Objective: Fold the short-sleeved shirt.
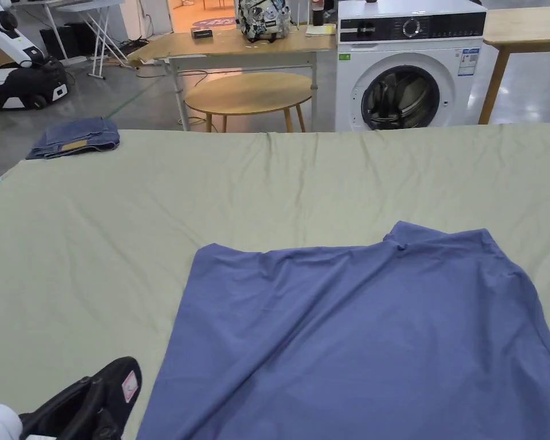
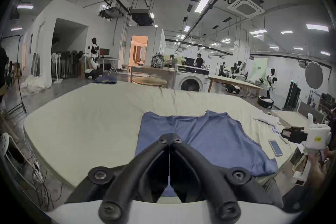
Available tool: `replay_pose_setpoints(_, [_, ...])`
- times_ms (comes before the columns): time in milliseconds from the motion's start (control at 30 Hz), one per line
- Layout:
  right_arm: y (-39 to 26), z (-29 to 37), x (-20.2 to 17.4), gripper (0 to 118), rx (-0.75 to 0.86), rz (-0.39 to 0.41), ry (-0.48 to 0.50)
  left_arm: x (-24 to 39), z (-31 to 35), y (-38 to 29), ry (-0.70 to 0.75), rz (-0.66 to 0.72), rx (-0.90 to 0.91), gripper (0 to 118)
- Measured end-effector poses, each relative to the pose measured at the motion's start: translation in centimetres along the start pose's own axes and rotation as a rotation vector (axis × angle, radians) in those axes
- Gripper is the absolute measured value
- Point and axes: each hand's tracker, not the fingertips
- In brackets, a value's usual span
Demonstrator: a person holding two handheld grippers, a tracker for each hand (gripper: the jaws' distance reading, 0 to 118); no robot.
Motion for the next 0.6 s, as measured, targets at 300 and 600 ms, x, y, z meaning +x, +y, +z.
replay_pose_setpoints(300, [-0.5,-0.3,-0.2,0,-0.019,0.018,0.017,-2.0,-0.3,-0.5,0.001,0.077,-0.042,0])
replay_pose_setpoints(600, [-1.8,-0.5,1.7,0,-0.062,-0.052,0.018,-6.5,-3.4,-7.7,0.160,-0.012,-0.340,63])
